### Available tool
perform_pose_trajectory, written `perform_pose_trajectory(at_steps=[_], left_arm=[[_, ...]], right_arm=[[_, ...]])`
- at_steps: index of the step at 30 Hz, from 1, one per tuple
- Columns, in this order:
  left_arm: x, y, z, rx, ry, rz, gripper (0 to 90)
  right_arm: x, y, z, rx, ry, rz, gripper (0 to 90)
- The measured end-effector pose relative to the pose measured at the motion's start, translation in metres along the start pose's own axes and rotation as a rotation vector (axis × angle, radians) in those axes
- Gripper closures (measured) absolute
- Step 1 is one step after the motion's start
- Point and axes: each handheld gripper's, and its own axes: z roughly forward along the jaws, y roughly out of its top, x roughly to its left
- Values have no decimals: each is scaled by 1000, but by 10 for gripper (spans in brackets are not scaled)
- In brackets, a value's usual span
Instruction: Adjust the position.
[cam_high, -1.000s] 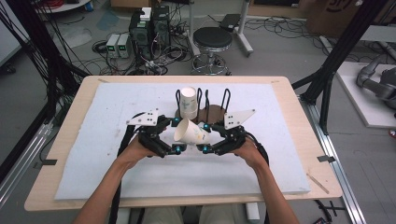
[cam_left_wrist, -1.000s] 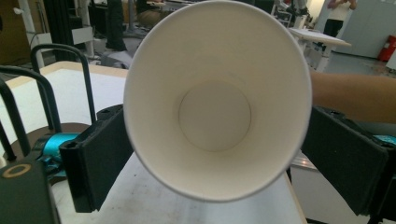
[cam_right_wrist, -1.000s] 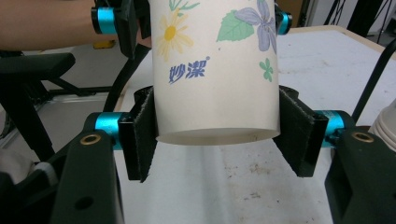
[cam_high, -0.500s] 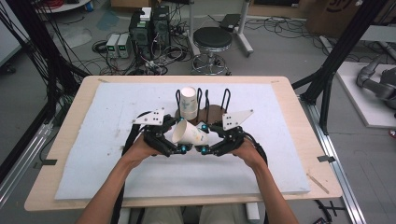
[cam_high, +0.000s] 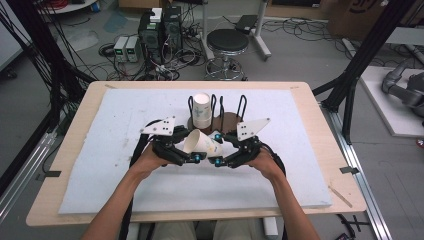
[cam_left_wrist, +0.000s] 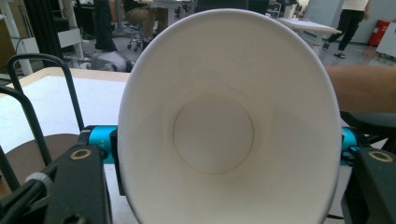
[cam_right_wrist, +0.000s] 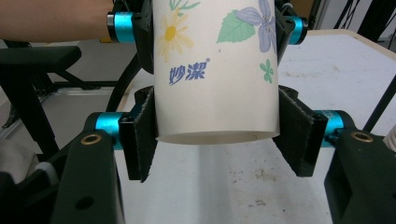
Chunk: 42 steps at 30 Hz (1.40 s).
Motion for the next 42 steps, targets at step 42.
perform_pose_trajectory(at_steps=[42], left_arm=[[28,33,-13,611,114,51,306]], right_arm=[[27,-79,-72,117,-739,364,148]])
